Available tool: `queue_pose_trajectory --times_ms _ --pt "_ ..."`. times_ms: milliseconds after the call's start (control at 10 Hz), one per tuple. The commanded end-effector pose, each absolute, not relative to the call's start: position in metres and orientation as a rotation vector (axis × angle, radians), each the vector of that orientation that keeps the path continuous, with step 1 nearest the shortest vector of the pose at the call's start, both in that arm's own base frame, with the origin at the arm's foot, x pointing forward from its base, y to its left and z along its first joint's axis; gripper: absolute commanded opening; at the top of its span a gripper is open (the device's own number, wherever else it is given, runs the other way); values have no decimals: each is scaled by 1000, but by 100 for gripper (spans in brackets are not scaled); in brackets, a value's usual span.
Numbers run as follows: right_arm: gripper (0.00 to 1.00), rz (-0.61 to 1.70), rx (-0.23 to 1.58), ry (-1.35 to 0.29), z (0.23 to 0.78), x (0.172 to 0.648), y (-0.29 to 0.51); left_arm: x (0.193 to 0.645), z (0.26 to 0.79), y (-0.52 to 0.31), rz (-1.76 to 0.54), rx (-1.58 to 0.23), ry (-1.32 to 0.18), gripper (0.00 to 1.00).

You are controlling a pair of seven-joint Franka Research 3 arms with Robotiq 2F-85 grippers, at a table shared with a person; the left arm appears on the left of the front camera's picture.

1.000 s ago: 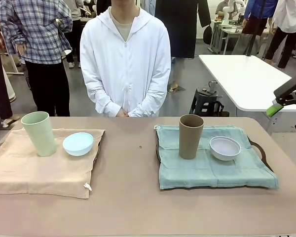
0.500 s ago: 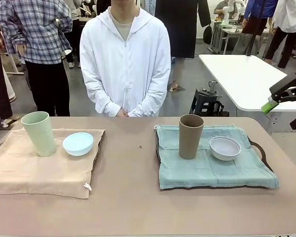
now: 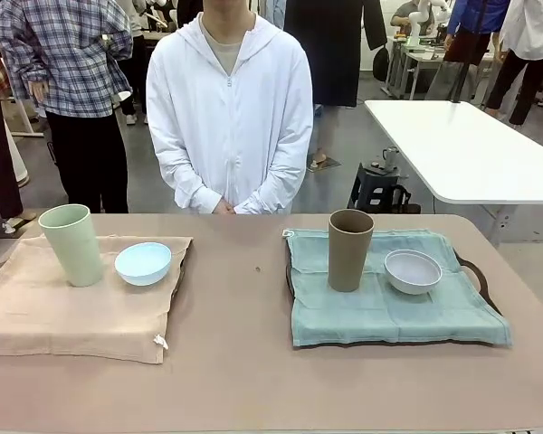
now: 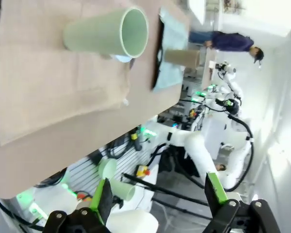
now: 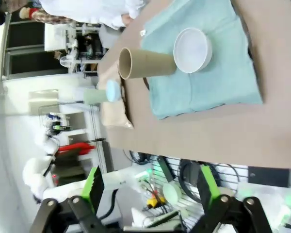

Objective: Set up a tray with a mat and arrange the tableware.
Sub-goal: Place the Picnic Bowl and Reusable plastic cup back onto the Handle tray in front of the human's position.

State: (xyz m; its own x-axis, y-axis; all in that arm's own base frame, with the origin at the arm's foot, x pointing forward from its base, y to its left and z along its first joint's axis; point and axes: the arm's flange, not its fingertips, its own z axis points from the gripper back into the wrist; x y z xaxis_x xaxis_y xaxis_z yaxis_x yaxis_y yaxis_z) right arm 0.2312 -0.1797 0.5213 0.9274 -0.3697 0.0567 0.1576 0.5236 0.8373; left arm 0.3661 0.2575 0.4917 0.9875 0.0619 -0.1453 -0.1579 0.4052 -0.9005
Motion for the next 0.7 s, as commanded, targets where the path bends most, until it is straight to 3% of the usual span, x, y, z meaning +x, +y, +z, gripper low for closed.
queue_pose_trajectory --times_ms 0,300,600 --pt "100 -345 1059 -245 511 227 -199 359 499 277 159 -1227 12 100" --pt "100 -358 1144 -235 488 224 -203 367 502 314 163 -1299 -27 100" --pt "100 -380 1129 -225 488 221 -205 378 488 313 59 -1309 41 100"
